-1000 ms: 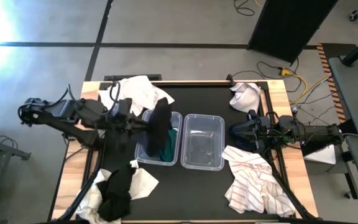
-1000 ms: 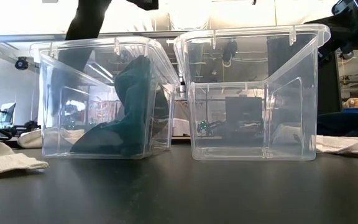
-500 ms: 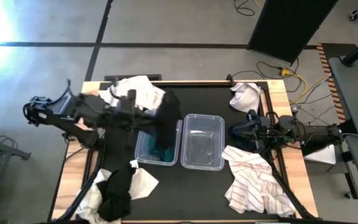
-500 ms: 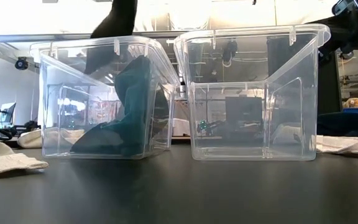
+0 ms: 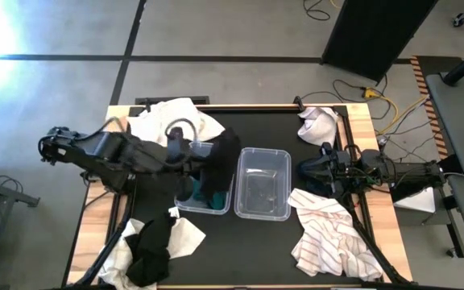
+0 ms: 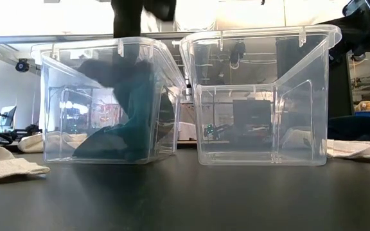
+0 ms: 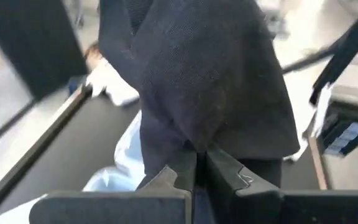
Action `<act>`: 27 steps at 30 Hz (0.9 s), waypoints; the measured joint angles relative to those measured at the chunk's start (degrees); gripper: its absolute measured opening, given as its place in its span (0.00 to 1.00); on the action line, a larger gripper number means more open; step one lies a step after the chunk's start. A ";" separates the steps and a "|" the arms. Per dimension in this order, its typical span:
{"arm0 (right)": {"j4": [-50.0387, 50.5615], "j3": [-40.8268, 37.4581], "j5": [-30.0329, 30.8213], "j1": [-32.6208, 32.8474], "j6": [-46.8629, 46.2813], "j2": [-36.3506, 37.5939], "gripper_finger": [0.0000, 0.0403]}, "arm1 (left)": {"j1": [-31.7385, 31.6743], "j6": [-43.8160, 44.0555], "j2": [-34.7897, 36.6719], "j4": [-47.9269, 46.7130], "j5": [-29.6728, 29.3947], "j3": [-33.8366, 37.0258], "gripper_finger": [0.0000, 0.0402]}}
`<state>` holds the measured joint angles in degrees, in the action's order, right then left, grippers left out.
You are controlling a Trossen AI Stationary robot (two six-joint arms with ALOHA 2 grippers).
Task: Sort towels by color in basket
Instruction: Put the top black towel into the left transparent bin
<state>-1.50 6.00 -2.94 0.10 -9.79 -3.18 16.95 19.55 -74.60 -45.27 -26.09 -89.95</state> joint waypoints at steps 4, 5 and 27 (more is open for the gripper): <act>0.02 -0.02 -0.02 0.00 -0.72 0.00 0.24 | 1.10 4.14 0.98 -0.62 -0.72 5.89 0.00; 0.03 -0.02 -0.02 0.00 -0.72 0.00 0.24 | 1.31 5.50 1.54 -0.44 -0.76 7.92 0.00; -10.40 0.00 -0.02 0.00 -7.10 0.02 0.15 | -0.36 13.32 -1.82 12.64 8.65 35.10 0.00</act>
<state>-11.90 6.00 -2.96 0.10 -16.89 -3.16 16.59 32.87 -76.42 -32.63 -17.44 -54.85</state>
